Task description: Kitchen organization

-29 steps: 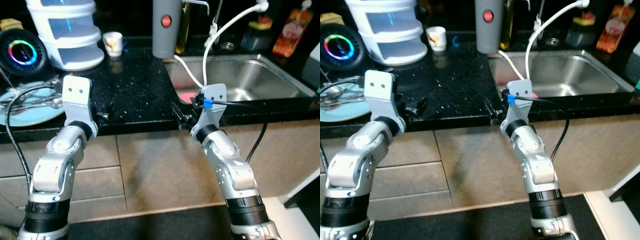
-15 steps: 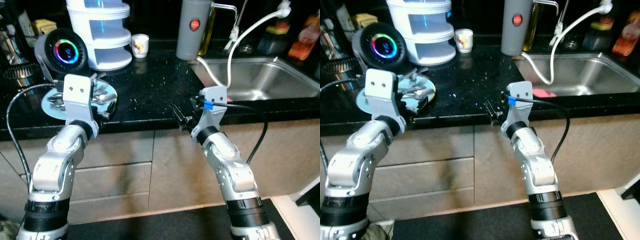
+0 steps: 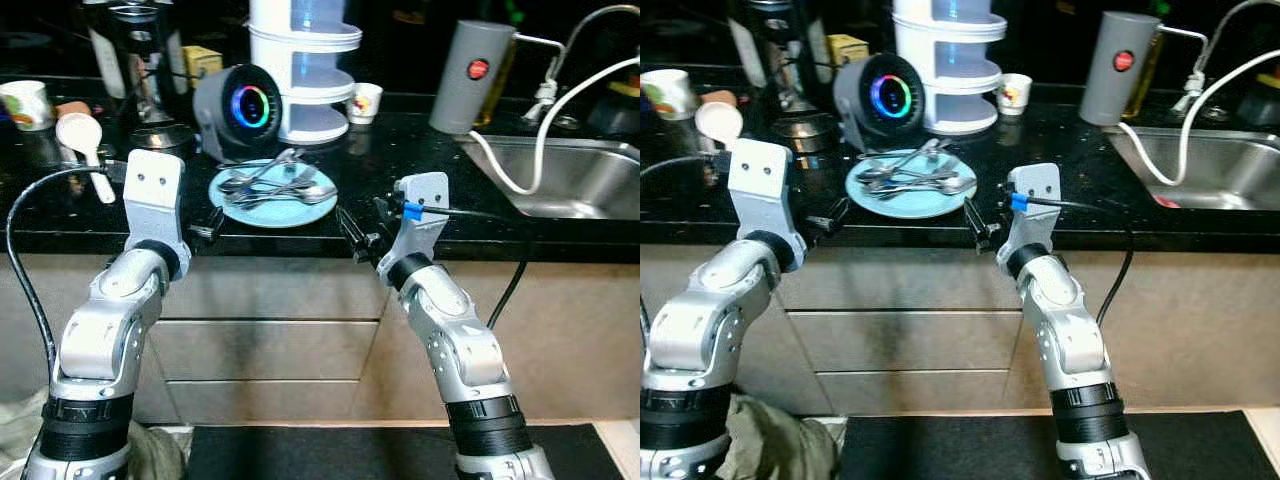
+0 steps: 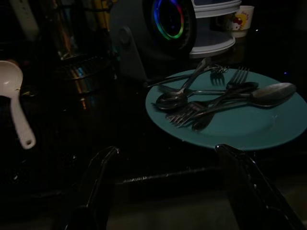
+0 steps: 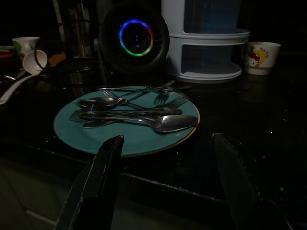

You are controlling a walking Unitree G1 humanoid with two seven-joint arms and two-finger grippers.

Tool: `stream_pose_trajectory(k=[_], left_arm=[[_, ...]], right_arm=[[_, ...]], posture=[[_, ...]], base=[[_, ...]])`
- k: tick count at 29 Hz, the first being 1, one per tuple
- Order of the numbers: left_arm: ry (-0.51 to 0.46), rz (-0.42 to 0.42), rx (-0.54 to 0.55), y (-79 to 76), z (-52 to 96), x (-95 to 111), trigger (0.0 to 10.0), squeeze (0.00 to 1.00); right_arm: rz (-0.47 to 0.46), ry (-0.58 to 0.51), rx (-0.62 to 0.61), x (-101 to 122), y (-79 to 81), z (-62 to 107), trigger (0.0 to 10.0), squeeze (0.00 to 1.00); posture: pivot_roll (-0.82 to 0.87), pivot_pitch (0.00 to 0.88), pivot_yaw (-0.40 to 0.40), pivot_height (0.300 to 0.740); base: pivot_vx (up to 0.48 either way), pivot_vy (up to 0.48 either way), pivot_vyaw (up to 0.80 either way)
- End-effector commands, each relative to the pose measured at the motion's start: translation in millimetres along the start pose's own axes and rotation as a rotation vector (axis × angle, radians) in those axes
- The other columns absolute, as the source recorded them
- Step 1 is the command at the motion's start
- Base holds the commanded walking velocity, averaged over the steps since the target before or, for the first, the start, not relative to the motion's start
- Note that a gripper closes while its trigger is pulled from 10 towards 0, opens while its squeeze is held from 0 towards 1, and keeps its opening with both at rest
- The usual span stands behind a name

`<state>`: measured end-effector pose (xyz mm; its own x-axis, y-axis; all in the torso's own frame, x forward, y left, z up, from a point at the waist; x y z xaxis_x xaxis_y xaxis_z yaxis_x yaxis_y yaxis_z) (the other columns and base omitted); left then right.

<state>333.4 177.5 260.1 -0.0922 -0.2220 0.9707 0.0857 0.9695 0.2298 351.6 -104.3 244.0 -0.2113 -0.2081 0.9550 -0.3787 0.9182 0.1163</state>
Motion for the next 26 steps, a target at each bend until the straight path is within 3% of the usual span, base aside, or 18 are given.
stream_pose_trajectory(k=[1,11,20,26], left_arm=[[0.026,-0.020,-0.018,-3.9,-1.2,-3.7,10.0,0.00],[0.040,-0.041,-0.018,-4.1,-0.7,-5.3,10.0,0.00],[0.056,-0.033,0.014,1.9,0.9,-7.5,10.0,0.00],[0.050,-0.032,0.045,5.3,-0.9,-8.3,10.0,0.00]], right_arm=[[0.007,0.007,-0.014,-0.6,-4.3,2.6,10.0,0.00],[0.010,0.007,-0.013,-0.4,-4.6,2.3,10.0,0.00],[0.010,0.008,-0.009,-0.3,-4.1,1.6,10.0,0.00],[0.010,0.010,-0.008,-0.4,-4.1,1.6,10.0,0.00]], posture=[[-0.01,0.081,0.013,0.740],[0.00,0.083,0.010,0.740],[-0.01,0.083,0.007,0.740],[0.00,0.086,0.005,0.740]], base=[[0.000,0.000,0.00],[0.000,0.000,0.00],[0.000,-0.477,0.00],[0.000,0.000,0.00]])
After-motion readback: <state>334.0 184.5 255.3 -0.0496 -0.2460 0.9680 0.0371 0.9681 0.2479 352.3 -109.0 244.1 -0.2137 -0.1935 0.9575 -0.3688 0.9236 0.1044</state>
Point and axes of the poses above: a point about 5 cm out from each wrist's last joint towards the gripper, its own z axis pointing back from the gripper into the wrist, its own x axis along the axis of the wrist's last joint, y = z × x, the point moved 1 cm from there along -z, pointing out of the wrist towards the gripper, and after that the axes turned 7 degrees about -z, right-handed, at the moved point
